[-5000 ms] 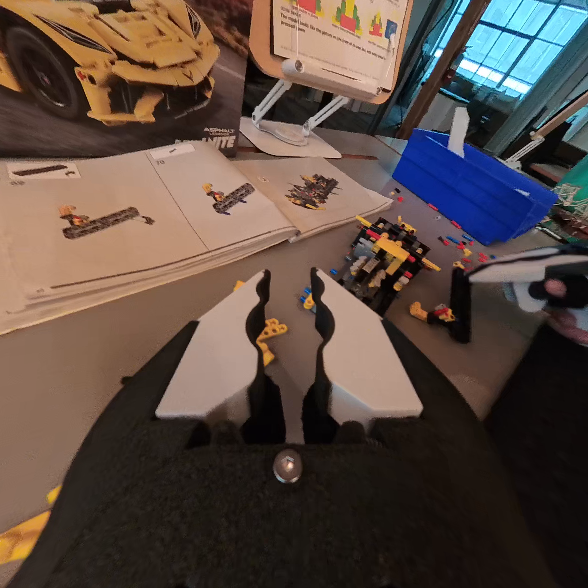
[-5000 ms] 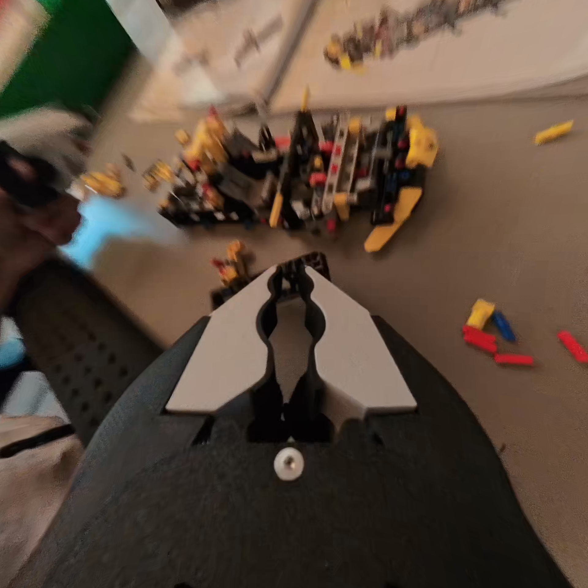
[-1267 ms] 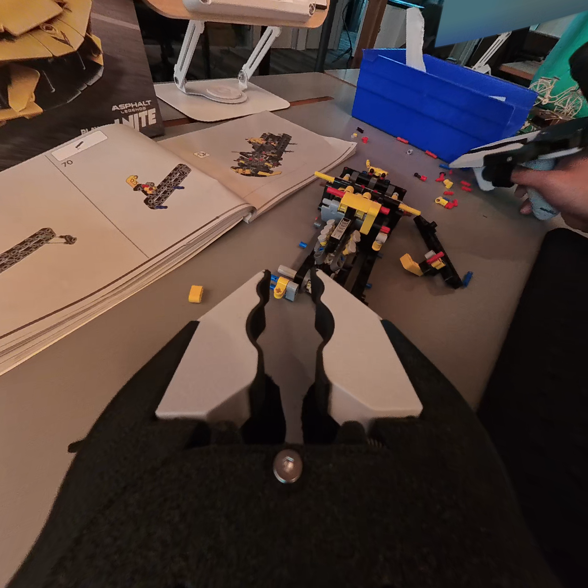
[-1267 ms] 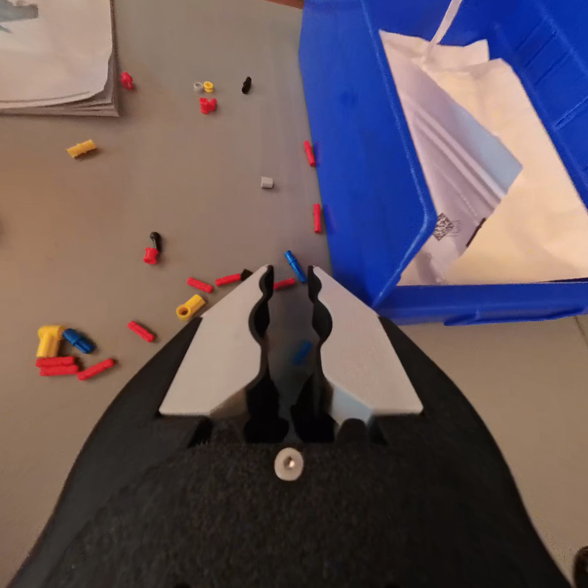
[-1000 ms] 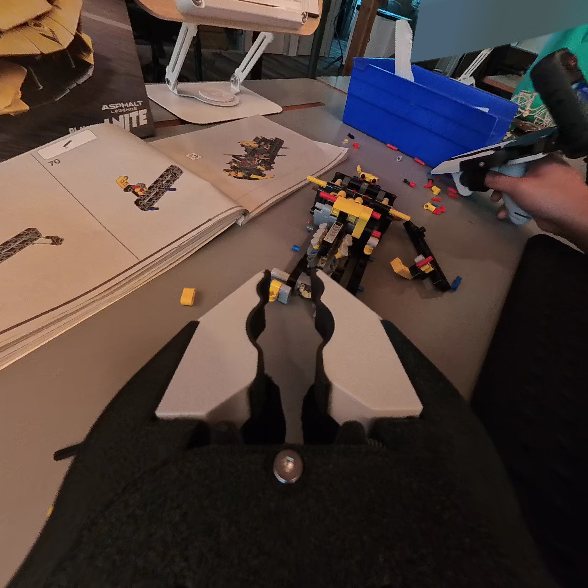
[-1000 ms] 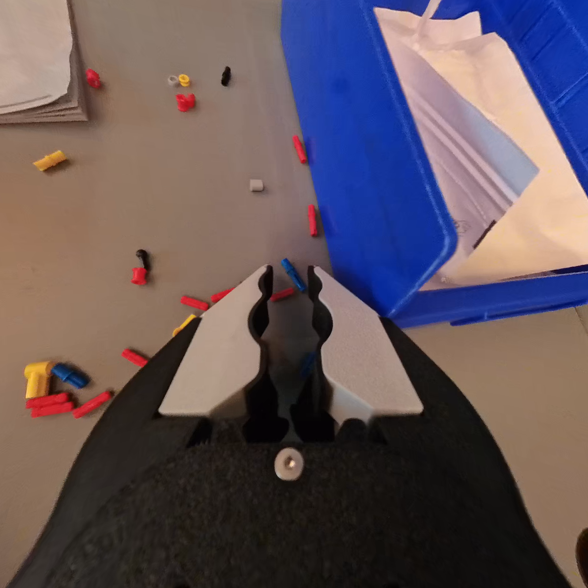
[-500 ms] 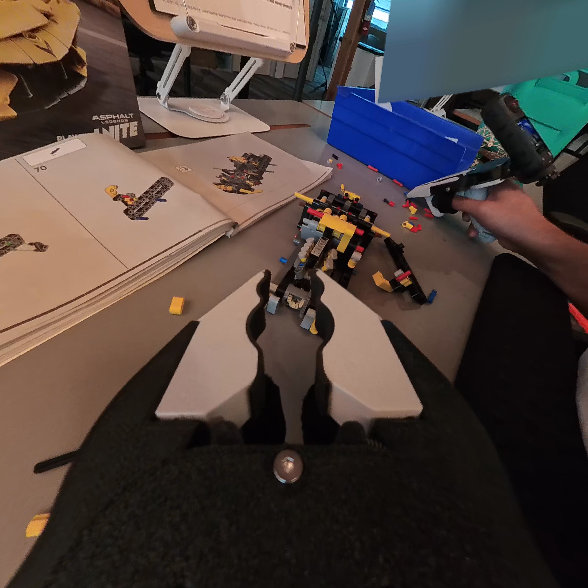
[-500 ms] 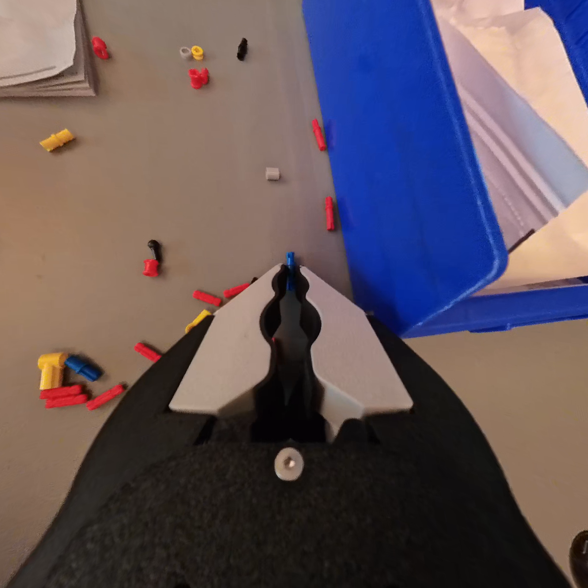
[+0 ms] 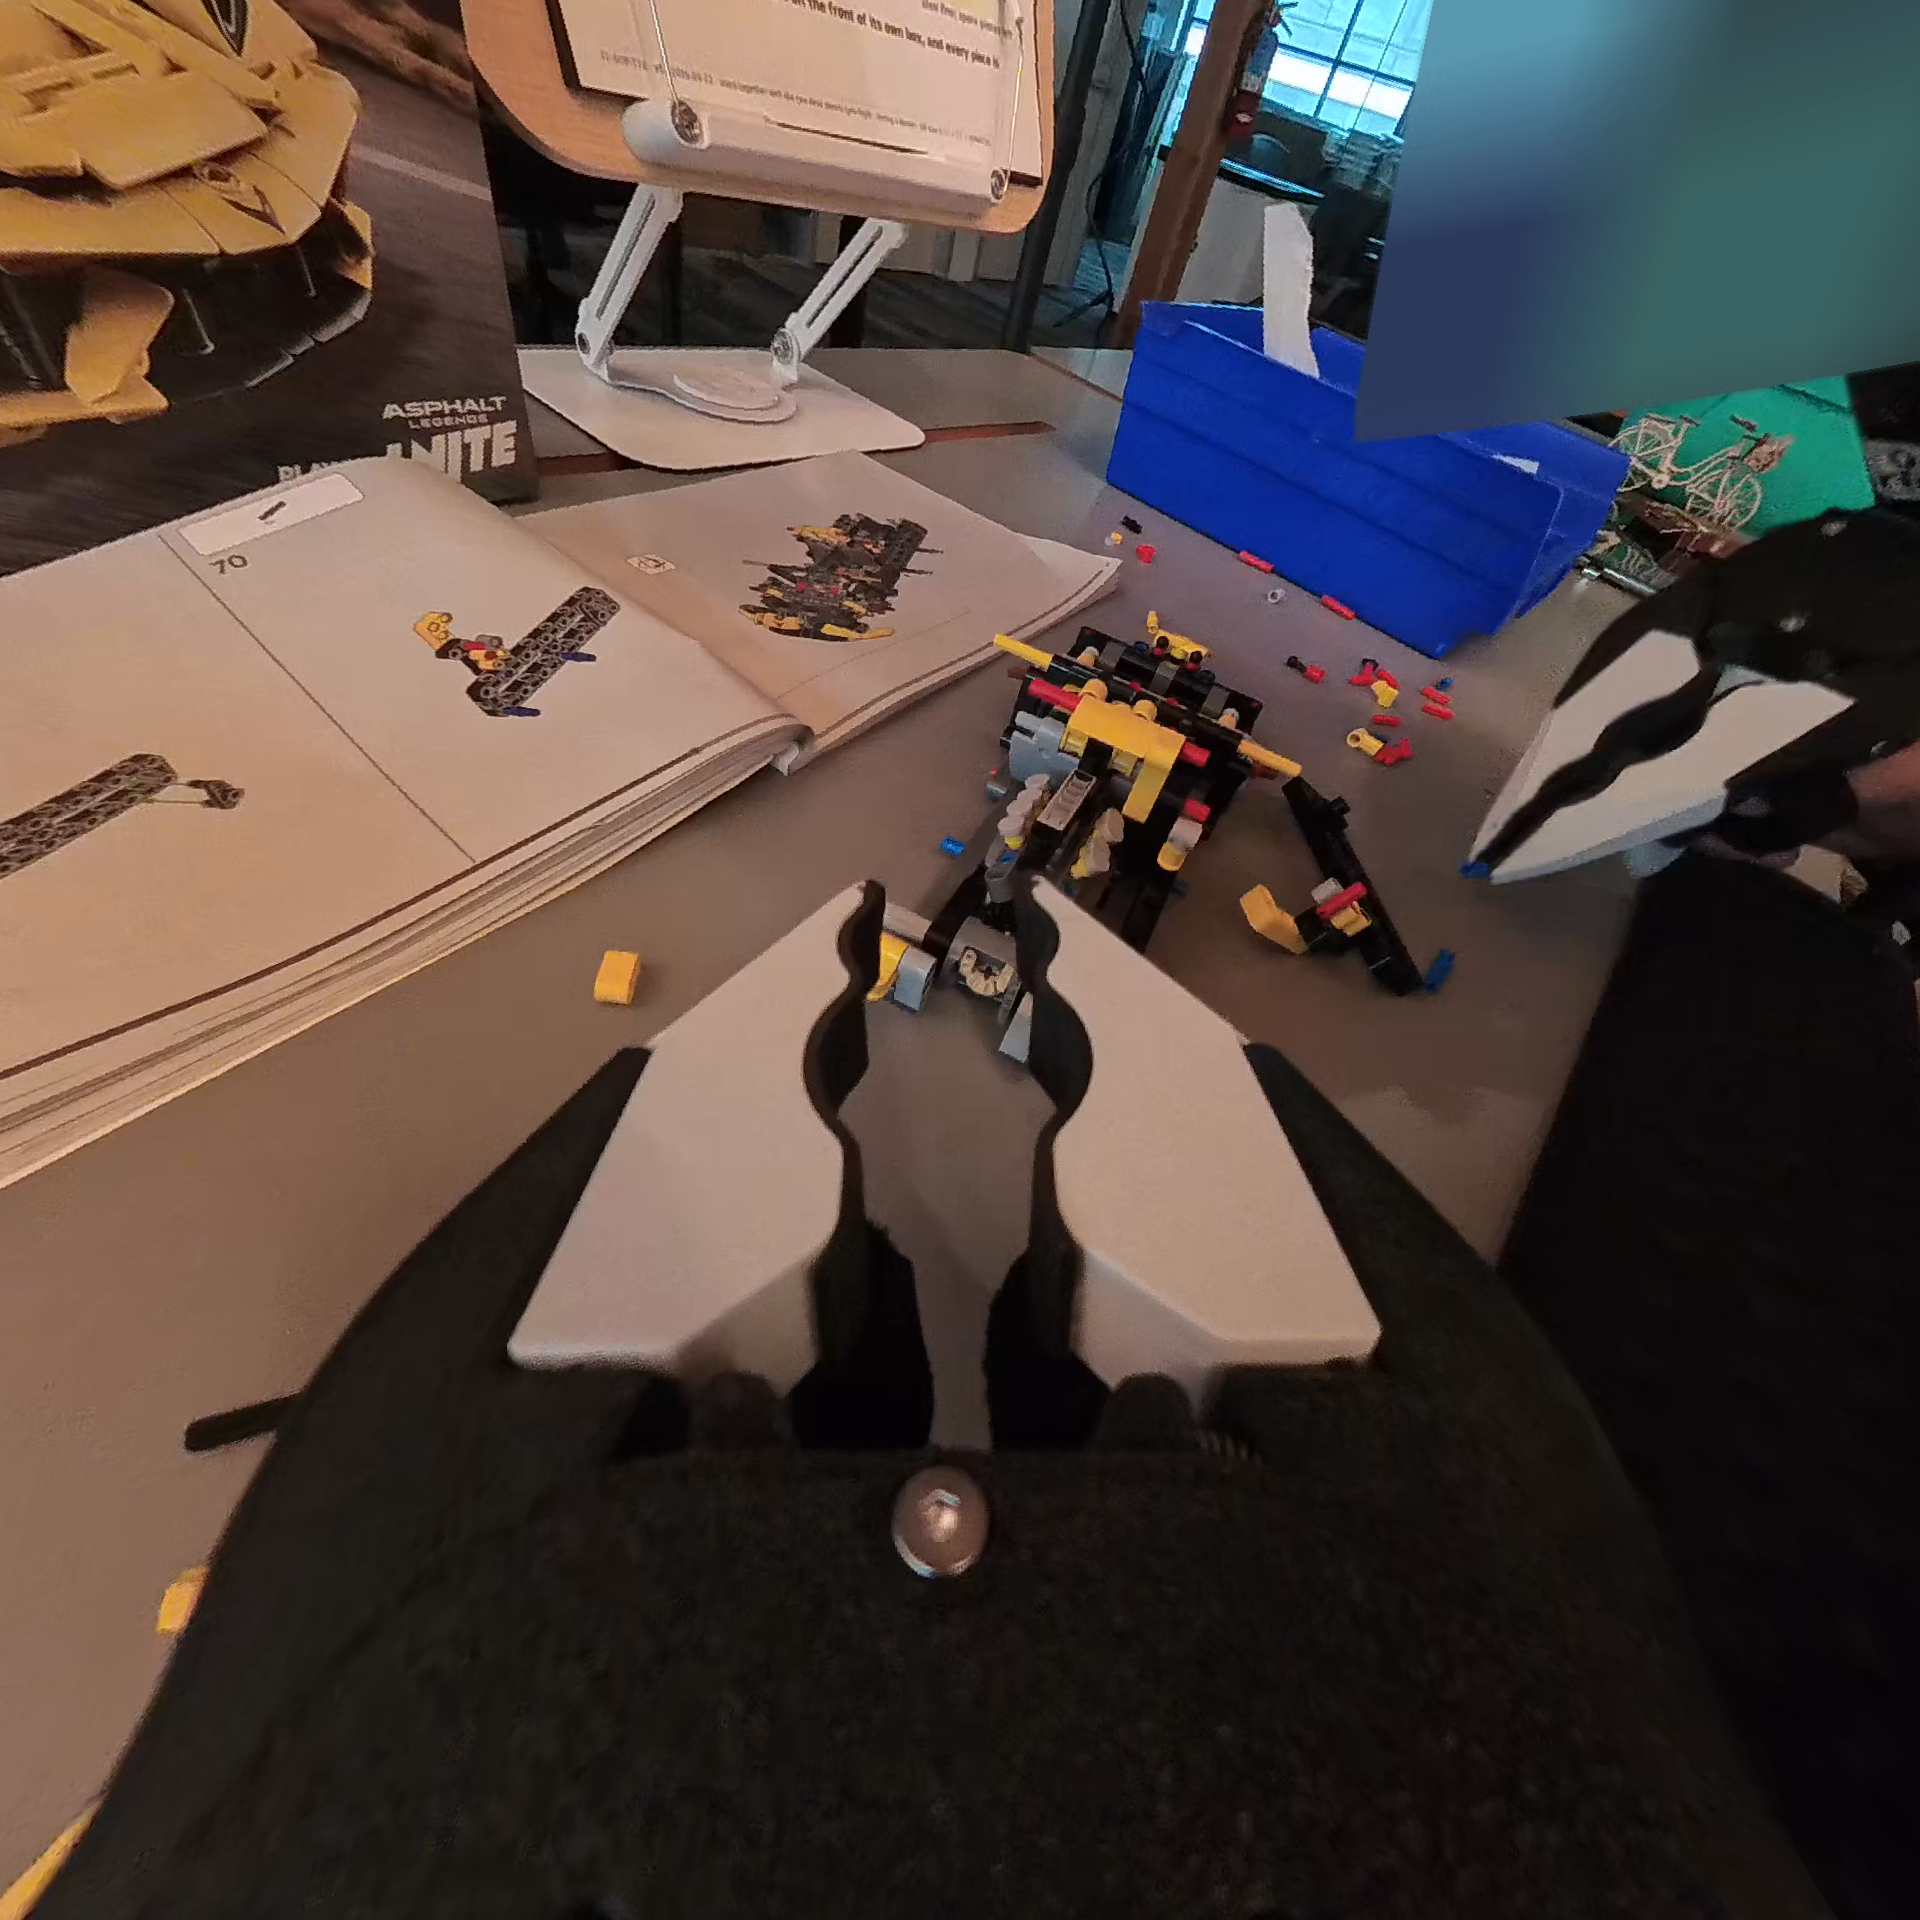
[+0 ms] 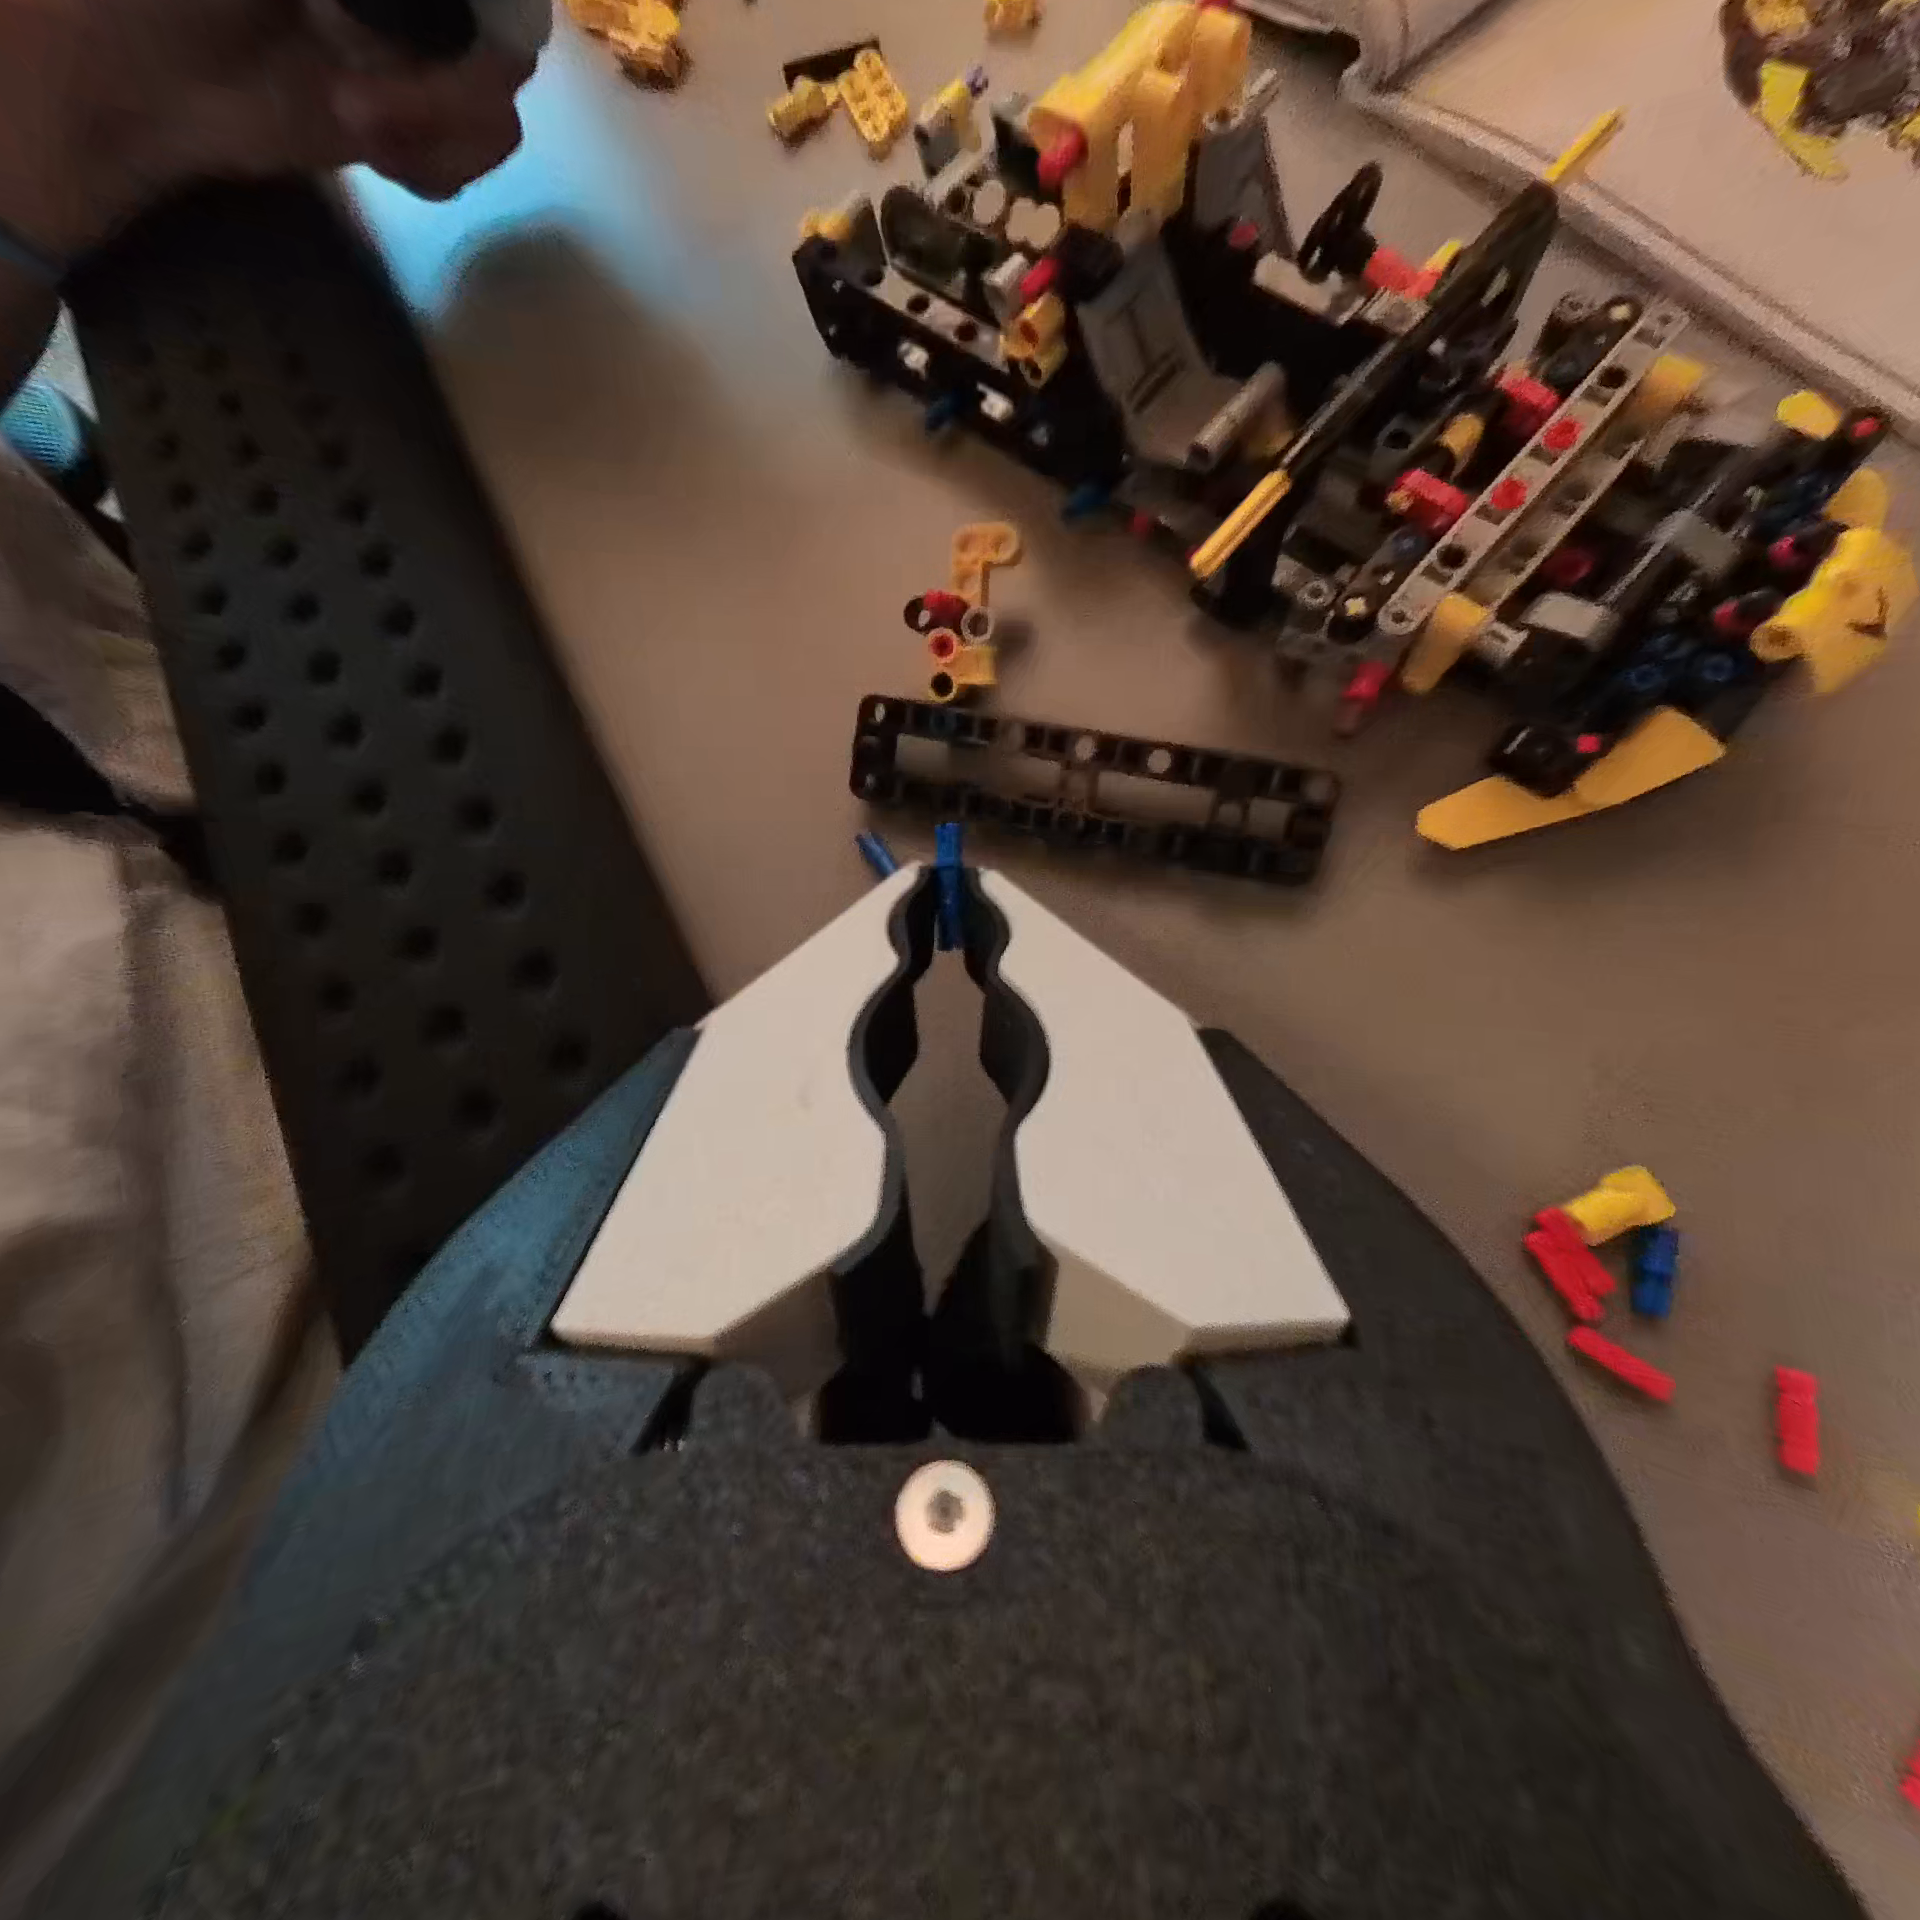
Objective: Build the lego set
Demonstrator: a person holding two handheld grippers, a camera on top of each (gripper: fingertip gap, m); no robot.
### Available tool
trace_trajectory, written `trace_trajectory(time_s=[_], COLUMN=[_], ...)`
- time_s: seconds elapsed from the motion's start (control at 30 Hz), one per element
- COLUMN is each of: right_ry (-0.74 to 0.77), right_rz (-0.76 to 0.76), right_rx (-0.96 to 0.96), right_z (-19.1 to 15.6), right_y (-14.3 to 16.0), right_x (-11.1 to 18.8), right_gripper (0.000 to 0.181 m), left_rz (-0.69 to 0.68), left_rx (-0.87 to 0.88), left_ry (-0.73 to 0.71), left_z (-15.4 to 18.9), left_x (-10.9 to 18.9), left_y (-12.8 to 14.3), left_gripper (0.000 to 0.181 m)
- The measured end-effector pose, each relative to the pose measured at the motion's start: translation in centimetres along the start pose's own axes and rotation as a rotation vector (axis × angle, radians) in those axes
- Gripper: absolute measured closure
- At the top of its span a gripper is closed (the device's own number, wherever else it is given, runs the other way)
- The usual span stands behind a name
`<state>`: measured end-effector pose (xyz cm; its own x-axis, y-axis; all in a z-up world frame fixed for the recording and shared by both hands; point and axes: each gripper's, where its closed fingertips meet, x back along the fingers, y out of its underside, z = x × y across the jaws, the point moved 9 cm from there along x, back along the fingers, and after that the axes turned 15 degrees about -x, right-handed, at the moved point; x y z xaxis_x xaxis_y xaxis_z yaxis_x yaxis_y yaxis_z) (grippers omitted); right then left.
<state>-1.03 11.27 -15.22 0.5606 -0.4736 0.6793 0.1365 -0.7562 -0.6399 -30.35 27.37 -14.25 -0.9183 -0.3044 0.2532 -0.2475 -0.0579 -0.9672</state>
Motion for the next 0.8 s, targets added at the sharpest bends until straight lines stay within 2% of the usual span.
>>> trace_trajectory(time_s=[0.23,0.43,0.5,0.63,0.73,0.8], right_ry=[0.098,0.143,0.134,-0.014,-0.098,-0.089], right_rz=[-0.098,-0.052,-0.007,0.14,0.298,0.377], right_rx=[0.046,0.068,0.048,-0.032,-0.129,-0.132], right_z=[-0.3,-0.2,0.0,0.4,1.2,1.3], right_y=[1.5,1.6,1.5,1.0,0.5,0.3], right_x=[-1.8,-1.9,-1.6,0.0,1.6,2.4], right_gripper=[0.177,0.177,0.174,0.173,0.157,0.151], left_rz=[-0.006,-0.019,-0.017,-0.007,-0.024,-0.015], left_rx=[-0.006,-0.004,-0.004,-0.028,-0.017,-0.002], left_ry=[-0.027,-0.053,-0.06,-0.114,-0.168,-0.221], left_z=[-0.1,-0.3,-0.4,-0.8,-1.5,-2.2], left_x=[0.2,0.5,0.6,0.9,1.4,2.0], left_y=[0.1,0.4,0.4,0.3,0.6,0.7], left_gripper=[0.156,0.156,0.156,0.156,0.157,0.157])
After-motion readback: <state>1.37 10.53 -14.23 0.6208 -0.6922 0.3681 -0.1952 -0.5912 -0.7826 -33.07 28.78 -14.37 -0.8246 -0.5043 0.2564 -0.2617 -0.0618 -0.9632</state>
